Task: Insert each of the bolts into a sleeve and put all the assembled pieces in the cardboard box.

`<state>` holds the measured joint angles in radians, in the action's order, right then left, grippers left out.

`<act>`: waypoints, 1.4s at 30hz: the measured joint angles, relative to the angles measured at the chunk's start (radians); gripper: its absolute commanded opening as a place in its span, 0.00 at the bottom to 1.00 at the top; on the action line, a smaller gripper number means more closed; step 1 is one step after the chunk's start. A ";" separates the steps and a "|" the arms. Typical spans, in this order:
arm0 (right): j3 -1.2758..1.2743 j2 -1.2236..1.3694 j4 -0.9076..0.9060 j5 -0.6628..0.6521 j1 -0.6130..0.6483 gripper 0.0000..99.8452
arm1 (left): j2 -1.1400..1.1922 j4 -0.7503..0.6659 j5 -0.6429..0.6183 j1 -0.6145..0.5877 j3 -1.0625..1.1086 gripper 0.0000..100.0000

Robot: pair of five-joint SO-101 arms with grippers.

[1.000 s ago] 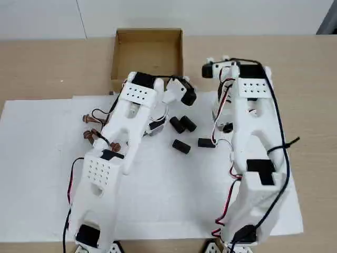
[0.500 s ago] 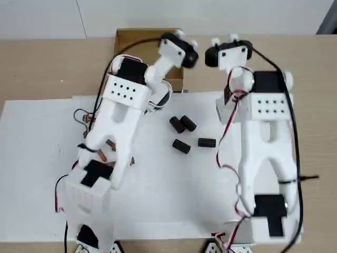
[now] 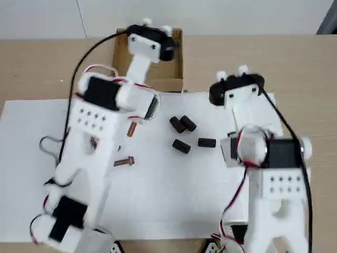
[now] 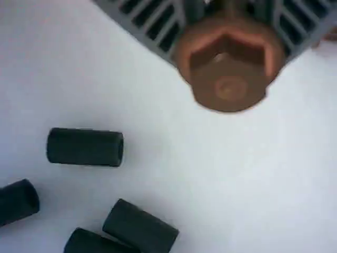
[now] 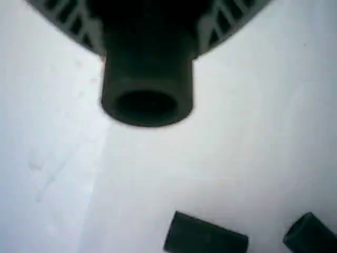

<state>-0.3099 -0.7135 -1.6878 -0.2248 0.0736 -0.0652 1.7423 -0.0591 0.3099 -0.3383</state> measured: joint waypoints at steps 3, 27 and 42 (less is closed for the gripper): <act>-0.081 -0.077 0.066 0.075 0.002 0.00 | -0.103 0.000 -0.051 0.000 0.109 0.00; -0.675 -0.456 0.710 0.381 0.425 0.00 | -1.042 -0.700 -0.416 0.000 1.208 0.00; -1.002 -0.862 0.852 0.299 0.652 0.00 | -1.478 -0.898 -0.448 -0.063 1.494 0.00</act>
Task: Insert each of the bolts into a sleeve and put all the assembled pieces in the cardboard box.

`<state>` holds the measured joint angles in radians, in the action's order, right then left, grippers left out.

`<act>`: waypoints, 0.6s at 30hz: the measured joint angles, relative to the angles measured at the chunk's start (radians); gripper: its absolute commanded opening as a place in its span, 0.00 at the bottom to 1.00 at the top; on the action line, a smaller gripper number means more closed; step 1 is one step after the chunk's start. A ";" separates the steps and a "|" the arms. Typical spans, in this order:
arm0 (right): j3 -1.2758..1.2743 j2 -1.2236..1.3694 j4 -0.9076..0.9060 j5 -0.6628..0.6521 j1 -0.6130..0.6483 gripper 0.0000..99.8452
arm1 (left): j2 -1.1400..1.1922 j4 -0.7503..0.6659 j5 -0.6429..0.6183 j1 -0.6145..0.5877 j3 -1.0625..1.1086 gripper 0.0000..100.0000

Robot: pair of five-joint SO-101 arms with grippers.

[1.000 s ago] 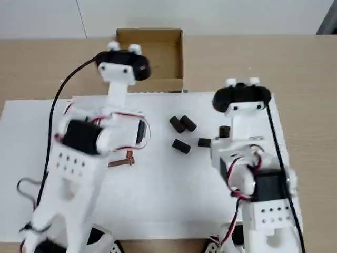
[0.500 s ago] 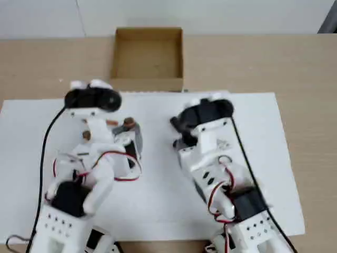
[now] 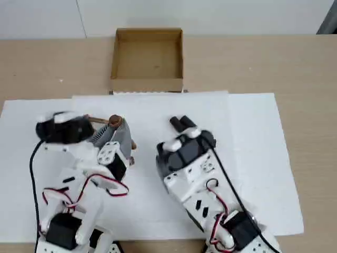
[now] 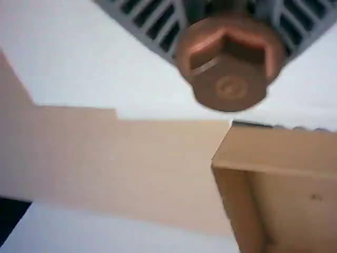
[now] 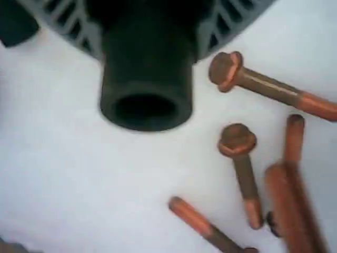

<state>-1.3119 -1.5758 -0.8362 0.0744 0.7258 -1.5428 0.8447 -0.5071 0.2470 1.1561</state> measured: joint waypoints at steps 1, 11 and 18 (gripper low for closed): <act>-0.026 -0.032 0.011 -0.014 0.014 0.00 | -0.025 -0.006 -0.017 0.000 0.011 0.00; -0.192 -0.221 0.044 -0.095 0.071 0.00 | -0.176 -0.057 -0.066 0.026 0.101 0.00; -0.193 -0.221 0.044 -0.098 0.069 0.00 | -0.178 -0.057 -0.066 0.133 0.101 0.00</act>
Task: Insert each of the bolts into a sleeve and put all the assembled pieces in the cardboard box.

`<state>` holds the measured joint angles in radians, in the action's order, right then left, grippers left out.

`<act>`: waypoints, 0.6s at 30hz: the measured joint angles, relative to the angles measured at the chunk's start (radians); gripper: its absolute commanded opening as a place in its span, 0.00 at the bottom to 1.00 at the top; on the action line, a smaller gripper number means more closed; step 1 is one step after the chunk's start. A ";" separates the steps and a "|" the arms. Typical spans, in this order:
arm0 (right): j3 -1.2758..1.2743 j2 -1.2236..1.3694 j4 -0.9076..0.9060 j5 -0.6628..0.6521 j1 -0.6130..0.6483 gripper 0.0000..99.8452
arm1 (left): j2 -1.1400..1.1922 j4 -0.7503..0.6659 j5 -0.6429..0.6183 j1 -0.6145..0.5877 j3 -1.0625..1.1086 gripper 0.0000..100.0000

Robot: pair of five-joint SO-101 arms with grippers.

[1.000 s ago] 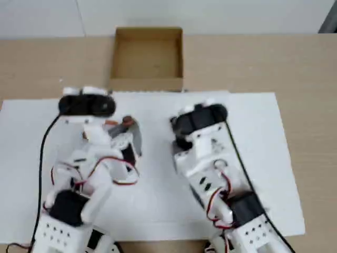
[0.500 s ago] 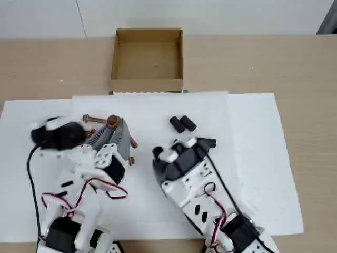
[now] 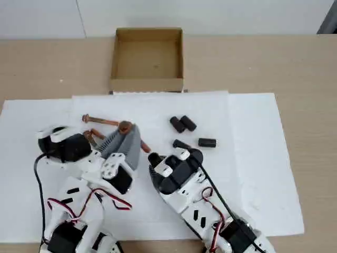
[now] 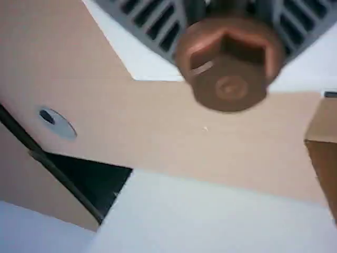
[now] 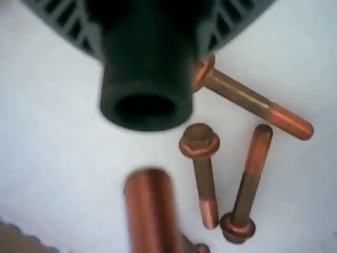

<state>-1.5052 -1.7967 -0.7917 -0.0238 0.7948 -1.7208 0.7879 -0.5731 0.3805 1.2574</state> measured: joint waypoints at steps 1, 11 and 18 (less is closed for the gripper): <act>0.000 0.000 0.000 0.000 0.000 0.00 | 0.000 0.000 0.000 0.008 0.000 0.00; -0.018 0.000 0.029 -0.003 0.000 0.00 | 0.000 0.000 -0.003 0.015 0.000 0.00; -0.018 0.000 0.072 -0.003 0.000 0.00 | 0.000 0.000 -0.003 0.041 0.000 0.00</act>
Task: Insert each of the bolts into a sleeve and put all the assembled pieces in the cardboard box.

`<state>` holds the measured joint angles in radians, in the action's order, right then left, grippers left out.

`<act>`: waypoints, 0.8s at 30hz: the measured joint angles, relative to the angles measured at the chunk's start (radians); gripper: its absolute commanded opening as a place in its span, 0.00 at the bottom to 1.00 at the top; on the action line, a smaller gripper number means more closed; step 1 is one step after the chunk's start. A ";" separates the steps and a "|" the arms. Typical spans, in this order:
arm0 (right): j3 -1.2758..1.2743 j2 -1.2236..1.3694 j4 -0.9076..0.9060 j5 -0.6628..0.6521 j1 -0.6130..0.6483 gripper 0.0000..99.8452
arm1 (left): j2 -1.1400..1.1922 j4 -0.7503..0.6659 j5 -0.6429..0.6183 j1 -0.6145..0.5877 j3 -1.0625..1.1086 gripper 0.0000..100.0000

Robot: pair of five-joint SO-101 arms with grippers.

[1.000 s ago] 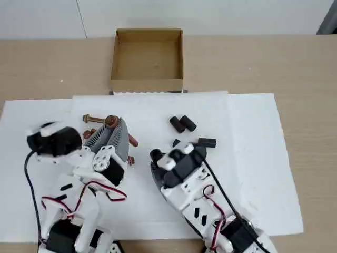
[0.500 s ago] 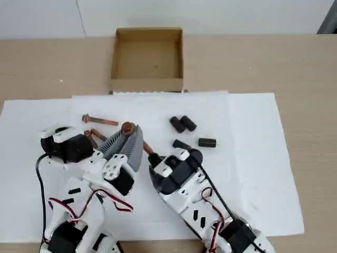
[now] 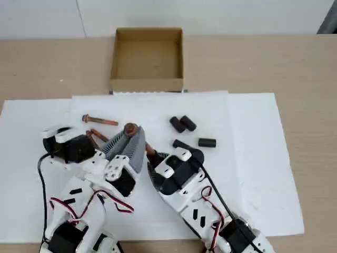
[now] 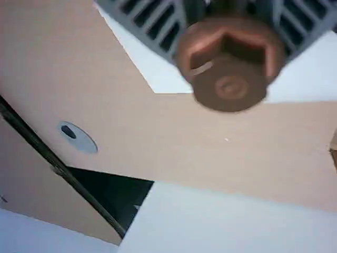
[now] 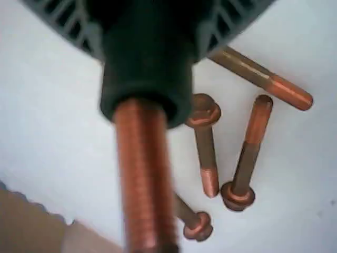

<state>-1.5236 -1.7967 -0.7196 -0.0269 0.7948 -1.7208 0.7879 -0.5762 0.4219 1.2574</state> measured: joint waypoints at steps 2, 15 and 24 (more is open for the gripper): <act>0.000 0.000 0.000 0.000 -0.002 0.00 | 0.000 0.000 0.005 0.015 0.000 0.00; 0.002 0.000 0.000 -0.060 0.003 0.00 | 0.000 0.115 0.072 0.037 0.000 0.00; 0.000 0.000 0.002 -0.063 0.005 0.00 | -0.003 0.222 0.164 0.115 0.034 0.00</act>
<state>-1.5236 -1.7967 -0.7181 -0.0898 0.7994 -1.7238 1.0104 -0.4120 0.5370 1.2912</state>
